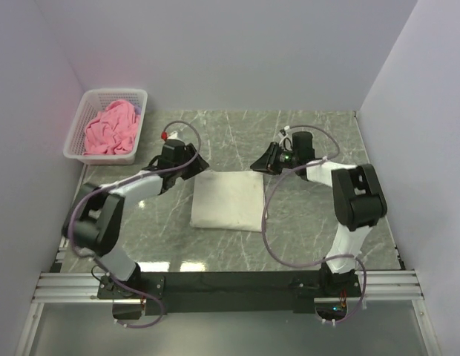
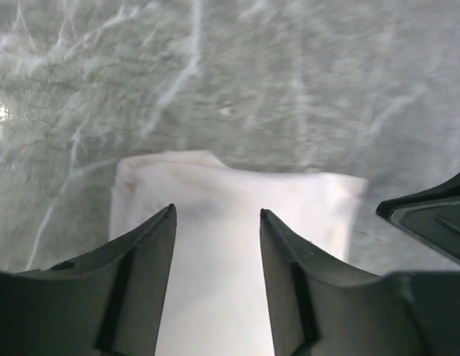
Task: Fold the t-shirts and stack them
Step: Fold the tshirt
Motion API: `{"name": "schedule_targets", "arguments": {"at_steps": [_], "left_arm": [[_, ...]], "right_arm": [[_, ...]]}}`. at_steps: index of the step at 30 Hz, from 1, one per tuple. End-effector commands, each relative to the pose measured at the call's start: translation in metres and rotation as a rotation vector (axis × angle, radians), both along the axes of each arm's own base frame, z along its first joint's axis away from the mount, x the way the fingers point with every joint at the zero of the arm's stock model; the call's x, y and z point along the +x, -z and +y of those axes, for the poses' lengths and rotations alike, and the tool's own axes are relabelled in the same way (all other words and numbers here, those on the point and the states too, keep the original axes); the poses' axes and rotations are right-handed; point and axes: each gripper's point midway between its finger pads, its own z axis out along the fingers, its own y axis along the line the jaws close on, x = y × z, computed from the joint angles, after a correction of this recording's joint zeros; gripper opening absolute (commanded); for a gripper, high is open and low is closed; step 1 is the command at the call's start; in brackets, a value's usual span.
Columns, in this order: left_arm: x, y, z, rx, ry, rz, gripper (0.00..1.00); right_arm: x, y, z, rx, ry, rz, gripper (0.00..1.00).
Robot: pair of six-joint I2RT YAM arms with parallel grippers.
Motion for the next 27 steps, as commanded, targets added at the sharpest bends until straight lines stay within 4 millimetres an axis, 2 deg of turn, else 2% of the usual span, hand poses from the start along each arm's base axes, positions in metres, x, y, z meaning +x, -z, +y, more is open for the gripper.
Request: {"name": "schedule_targets", "arguments": {"at_steps": [1,2,3,5,6,8,9,11,12,13,14,16,17,18,19,20,21,22,24,26,27], "left_arm": [[-0.019,-0.054,-0.002,-0.042,-0.005,-0.069,0.55],[-0.034,-0.064,-0.002,-0.06,-0.002,-0.073,0.56],[-0.046,-0.067,-0.009,-0.073,0.019,-0.074,0.56],[-0.072,-0.069,-0.011,-0.094,0.041,-0.064,0.49],[-0.085,-0.066,-0.017,-0.098,0.062,-0.056,0.46],[-0.107,-0.056,-0.014,-0.12,0.068,-0.032,0.4],[-0.112,-0.053,-0.014,-0.131,0.068,-0.034,0.36],[-0.127,-0.034,-0.008,-0.144,0.046,0.008,0.32],[-0.13,-0.032,-0.009,-0.16,0.049,0.004,0.29],[-0.133,-0.026,-0.009,-0.163,0.048,0.009,0.27],[-0.139,-0.011,-0.006,-0.158,0.041,0.04,0.25],[-0.142,0.002,-0.006,-0.151,0.04,0.058,0.22],[-0.148,0.019,-0.004,-0.134,0.037,0.099,0.18],[-0.15,0.026,-0.003,-0.129,0.033,0.117,0.16],[-0.152,0.033,-0.003,-0.13,0.03,0.137,0.15],[-0.16,0.049,0.001,-0.124,0.011,0.189,0.13],[-0.163,0.055,0.003,-0.125,-0.002,0.211,0.08],[-0.17,0.066,0.009,-0.125,-0.036,0.244,0.07],[-0.175,0.074,0.015,-0.12,-0.066,0.262,0.05],[-0.183,0.082,0.024,-0.089,-0.084,0.29,0.04],[-0.18,0.082,0.029,-0.07,-0.11,0.281,0.03]], "right_arm": [[-0.026,-0.053,0.007,0.044,-0.055,-0.112,0.3],[-0.037,-0.054,0.011,0.041,-0.076,-0.108,0.31],[-0.059,-0.052,0.018,0.034,-0.117,-0.085,0.32],[-0.084,-0.052,0.029,0.04,-0.18,-0.072,0.33],[-0.106,-0.052,0.042,0.046,-0.235,-0.067,0.33],[-0.125,-0.053,0.057,0.06,-0.284,-0.066,0.31],[-0.141,-0.055,0.074,0.075,-0.336,-0.064,0.3],[-0.153,-0.057,0.091,0.087,-0.377,-0.067,0.26],[-0.154,-0.057,0.101,0.098,-0.393,-0.068,0.24],[-0.165,-0.055,0.114,0.102,-0.434,-0.065,0.22],[-0.167,-0.053,0.121,0.107,-0.447,-0.07,0.19],[-0.173,-0.035,0.134,0.104,-0.481,-0.023,0.15],[-0.176,-0.028,0.137,0.109,-0.497,0.001,0.11],[-0.177,-0.01,0.14,0.11,-0.495,0.052,0.09],[-0.178,-0.001,0.141,0.119,-0.499,0.081,0.07],[-0.182,0.007,0.142,0.133,-0.518,0.111,0.03],[-0.183,0.028,0.141,0.116,-0.515,0.168,0.01],[-0.185,0.039,0.14,0.103,-0.519,0.194,0.0],[-0.188,0.058,0.137,0.079,-0.515,0.242,0.0],[-0.184,0.062,0.134,0.077,-0.497,0.254,0.0],[-0.181,0.062,0.132,0.072,-0.487,0.248,0.0]]}}
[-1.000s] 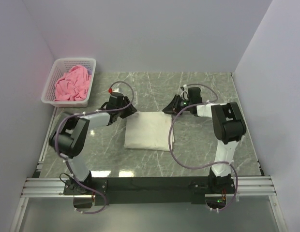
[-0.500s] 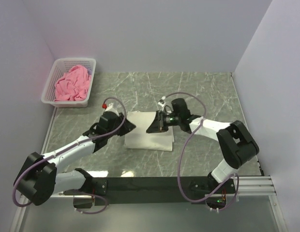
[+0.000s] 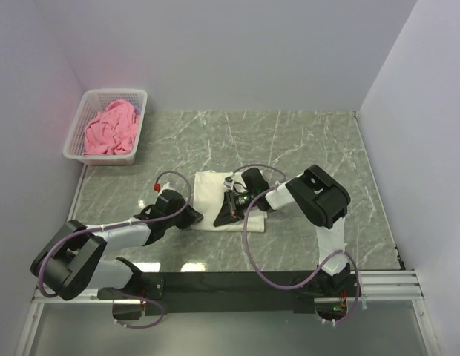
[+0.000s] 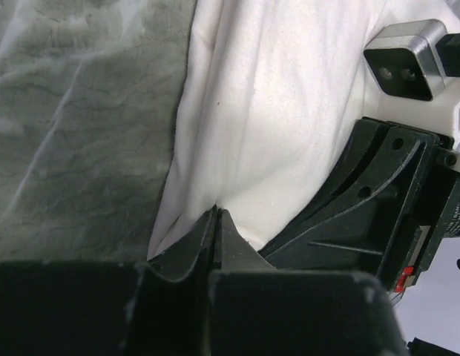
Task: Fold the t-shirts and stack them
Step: Fold the tshirt
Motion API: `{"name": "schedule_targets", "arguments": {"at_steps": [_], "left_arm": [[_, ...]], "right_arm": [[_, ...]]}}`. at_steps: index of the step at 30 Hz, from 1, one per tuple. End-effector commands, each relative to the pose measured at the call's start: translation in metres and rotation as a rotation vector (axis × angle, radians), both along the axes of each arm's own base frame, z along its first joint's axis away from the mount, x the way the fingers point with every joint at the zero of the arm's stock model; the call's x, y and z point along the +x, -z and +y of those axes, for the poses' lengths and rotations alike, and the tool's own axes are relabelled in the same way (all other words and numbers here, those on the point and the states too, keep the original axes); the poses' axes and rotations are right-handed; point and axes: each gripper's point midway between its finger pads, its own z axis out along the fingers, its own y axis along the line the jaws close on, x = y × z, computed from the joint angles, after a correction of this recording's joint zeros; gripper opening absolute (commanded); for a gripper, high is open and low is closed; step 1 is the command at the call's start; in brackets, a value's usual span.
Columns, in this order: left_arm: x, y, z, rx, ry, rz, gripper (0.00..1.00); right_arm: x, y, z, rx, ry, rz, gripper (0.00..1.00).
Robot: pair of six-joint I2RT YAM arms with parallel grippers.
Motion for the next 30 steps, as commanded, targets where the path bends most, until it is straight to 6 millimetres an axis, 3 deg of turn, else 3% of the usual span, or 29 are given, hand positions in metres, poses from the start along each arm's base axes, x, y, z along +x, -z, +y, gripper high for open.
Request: {"name": "schedule_targets", "arguments": {"at_steps": [1,4,5,6,7,11,14,18,24,26,29,30], "left_arm": [[-0.019,0.029,0.026,0.098,-0.062,0.093,0.03],[-0.013,0.015,0.026,0.108,-0.059,0.06,0.05],[-0.004,-0.001,0.021,0.099,-0.049,0.015,0.08],[-0.007,-0.004,0.022,0.112,-0.038,0.022,0.09],[0.002,-0.027,0.014,0.082,-0.03,-0.034,0.11],[-0.005,-0.056,-0.002,0.05,0.045,-0.077,0.14],[-0.012,-0.063,-0.014,0.014,0.093,-0.077,0.13],[-0.021,-0.04,-0.013,0.04,0.1,-0.011,0.1],[-0.038,0.013,0.013,0.144,0.004,0.156,0.04],[-0.04,0.02,0.021,0.165,-0.023,0.188,0.03],[-0.042,0.02,0.026,0.176,-0.04,0.205,0.03],[-0.037,0.01,0.024,0.166,-0.042,0.177,0.03]], "right_arm": [[0.015,0.007,-0.002,-0.027,0.038,-0.038,0.0],[0.019,-0.009,-0.005,-0.047,0.025,-0.099,0.0],[0.015,-0.009,-0.01,-0.083,0.02,-0.082,0.0],[0.017,-0.022,-0.01,-0.07,0.003,-0.137,0.0],[0.015,-0.028,-0.012,-0.069,-0.008,-0.147,0.0],[0.001,-0.048,-0.023,-0.07,-0.056,-0.179,0.0],[-0.01,-0.05,-0.032,-0.095,-0.084,-0.165,0.0],[-0.013,-0.027,-0.052,-0.166,-0.056,-0.121,0.0],[0.0,0.016,-0.088,-0.279,0.046,-0.037,0.0],[0.003,0.024,-0.1,-0.292,0.084,-0.01,0.0],[0.002,0.015,-0.106,-0.274,0.098,-0.023,0.0],[0.004,0.012,-0.11,-0.281,0.107,-0.038,0.0]]}}
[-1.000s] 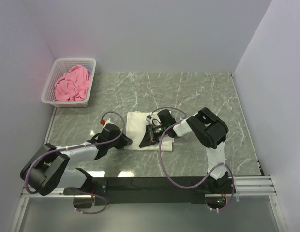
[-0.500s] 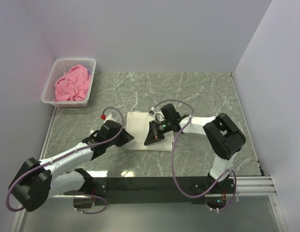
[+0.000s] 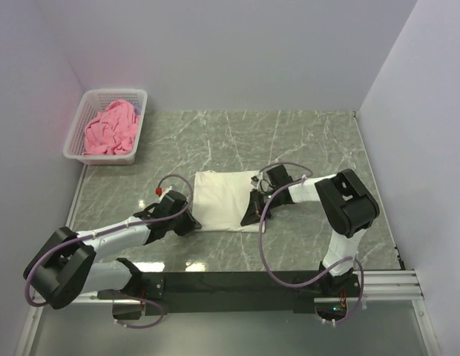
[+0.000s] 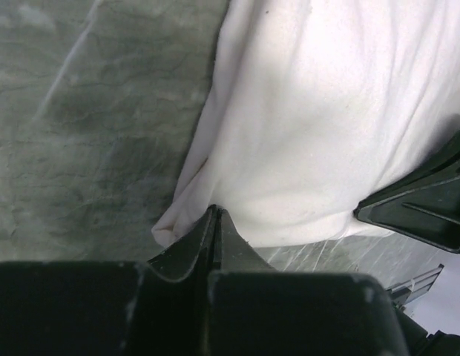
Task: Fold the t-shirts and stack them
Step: Fold the tshirt
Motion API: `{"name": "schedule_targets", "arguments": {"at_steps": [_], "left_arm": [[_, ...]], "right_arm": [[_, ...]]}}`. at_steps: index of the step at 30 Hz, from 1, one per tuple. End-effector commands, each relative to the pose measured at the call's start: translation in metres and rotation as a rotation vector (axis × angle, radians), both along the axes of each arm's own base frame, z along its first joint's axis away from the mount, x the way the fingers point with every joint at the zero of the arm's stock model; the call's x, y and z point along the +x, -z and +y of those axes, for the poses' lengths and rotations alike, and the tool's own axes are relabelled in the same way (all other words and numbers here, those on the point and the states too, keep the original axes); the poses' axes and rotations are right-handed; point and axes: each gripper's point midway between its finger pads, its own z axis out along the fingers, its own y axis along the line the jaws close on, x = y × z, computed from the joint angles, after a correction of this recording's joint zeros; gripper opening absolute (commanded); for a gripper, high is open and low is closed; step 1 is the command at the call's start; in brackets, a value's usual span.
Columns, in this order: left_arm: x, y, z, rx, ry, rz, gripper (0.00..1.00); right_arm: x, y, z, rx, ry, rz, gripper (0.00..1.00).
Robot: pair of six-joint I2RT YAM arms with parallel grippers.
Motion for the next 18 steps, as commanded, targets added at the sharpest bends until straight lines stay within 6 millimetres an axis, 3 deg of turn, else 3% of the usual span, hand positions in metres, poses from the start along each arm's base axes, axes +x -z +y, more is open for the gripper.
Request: {"name": "schedule_targets", "arguments": {"at_steps": [1,4,8,14,18], "left_arm": [[-0.006,0.003,0.02,0.08,-0.046,0.032,0.05],[-0.004,-0.015,0.022,0.071,-0.052,-0.003,0.09],[-0.004,-0.026,0.021,0.042,-0.052,-0.033,0.11],[-0.007,0.0,0.02,0.07,-0.043,0.022,0.09],[-0.016,0.017,0.03,0.115,-0.082,0.095,0.06]], "right_arm": [[0.0,-0.003,-0.02,-0.074,0.02,-0.08,0.0],[0.001,-0.02,-0.027,-0.08,0.047,-0.13,0.0],[-0.006,-0.025,-0.034,-0.098,0.07,-0.141,0.0],[-0.018,0.005,-0.053,-0.186,0.102,-0.064,0.0],[-0.022,0.02,-0.066,-0.246,0.14,-0.019,0.0]]}}
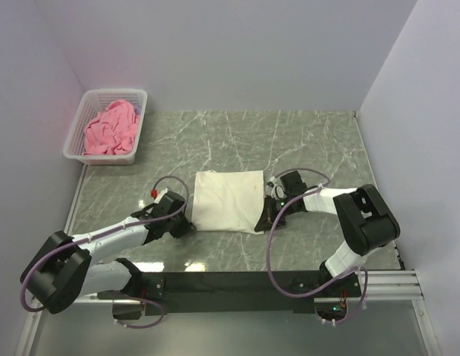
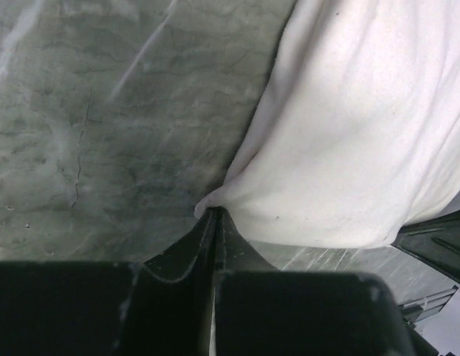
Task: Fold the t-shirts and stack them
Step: Fold the tshirt
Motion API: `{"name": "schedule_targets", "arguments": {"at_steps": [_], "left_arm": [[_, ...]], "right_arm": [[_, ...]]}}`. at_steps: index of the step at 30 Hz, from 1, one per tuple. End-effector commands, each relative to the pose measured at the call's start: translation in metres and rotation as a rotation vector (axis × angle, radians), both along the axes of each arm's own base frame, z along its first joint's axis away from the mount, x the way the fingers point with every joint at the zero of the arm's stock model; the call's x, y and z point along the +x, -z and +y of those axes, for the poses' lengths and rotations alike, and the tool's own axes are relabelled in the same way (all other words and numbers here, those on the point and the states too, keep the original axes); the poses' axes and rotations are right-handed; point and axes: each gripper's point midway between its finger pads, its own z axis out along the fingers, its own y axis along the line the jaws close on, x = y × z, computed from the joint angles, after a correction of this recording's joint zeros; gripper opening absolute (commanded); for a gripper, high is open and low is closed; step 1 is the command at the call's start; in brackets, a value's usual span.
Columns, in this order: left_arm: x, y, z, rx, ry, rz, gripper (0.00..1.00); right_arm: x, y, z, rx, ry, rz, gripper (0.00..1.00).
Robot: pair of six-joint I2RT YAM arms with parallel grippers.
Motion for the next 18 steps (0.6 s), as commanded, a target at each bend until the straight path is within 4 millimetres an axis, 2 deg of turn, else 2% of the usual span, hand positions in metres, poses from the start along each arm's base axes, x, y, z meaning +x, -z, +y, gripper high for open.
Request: {"name": "schedule_targets", "arguments": {"at_steps": [1,3,5,6,7,11,12,13,15,16,17,18], "left_arm": [[-0.005,0.011,0.015,0.062,-0.055,0.035,0.05],[-0.001,-0.001,0.022,0.065,-0.084,-0.005,0.05],[0.005,-0.012,0.03,0.089,-0.114,-0.055,0.06],[0.011,-0.027,0.028,0.072,-0.11,-0.101,0.07],[0.015,-0.036,0.027,0.067,-0.111,-0.127,0.08],[0.036,-0.072,0.021,0.056,-0.097,-0.223,0.14],[0.048,-0.085,0.015,0.057,-0.075,-0.267,0.15],[0.056,-0.092,0.012,0.058,-0.065,-0.295,0.19],[0.081,-0.106,0.004,0.07,-0.038,-0.344,0.22],[0.09,-0.109,0.001,0.072,-0.027,-0.353,0.22],[0.109,-0.124,0.002,0.065,-0.042,-0.383,0.22],[0.119,-0.113,0.0,0.091,-0.02,-0.361,0.22]], "right_arm": [[-0.001,0.015,-0.018,-0.086,0.05,0.008,0.0],[0.006,0.01,-0.022,-0.084,0.079,-0.015,0.0],[0.018,-0.008,-0.021,-0.066,0.092,-0.084,0.0],[0.023,-0.014,-0.021,-0.063,0.099,-0.111,0.0],[0.032,-0.03,-0.019,-0.048,0.102,-0.163,0.0],[0.061,-0.065,-0.018,-0.045,0.139,-0.302,0.0],[0.068,-0.071,-0.018,-0.043,0.15,-0.33,0.0],[0.082,-0.084,-0.016,-0.042,0.168,-0.383,0.0],[0.099,-0.095,-0.015,-0.037,0.196,-0.42,0.0],[0.115,-0.109,-0.013,-0.026,0.215,-0.465,0.0],[0.125,-0.112,-0.014,-0.032,0.237,-0.478,0.0],[0.139,-0.116,-0.011,-0.024,0.255,-0.479,0.0]]}}
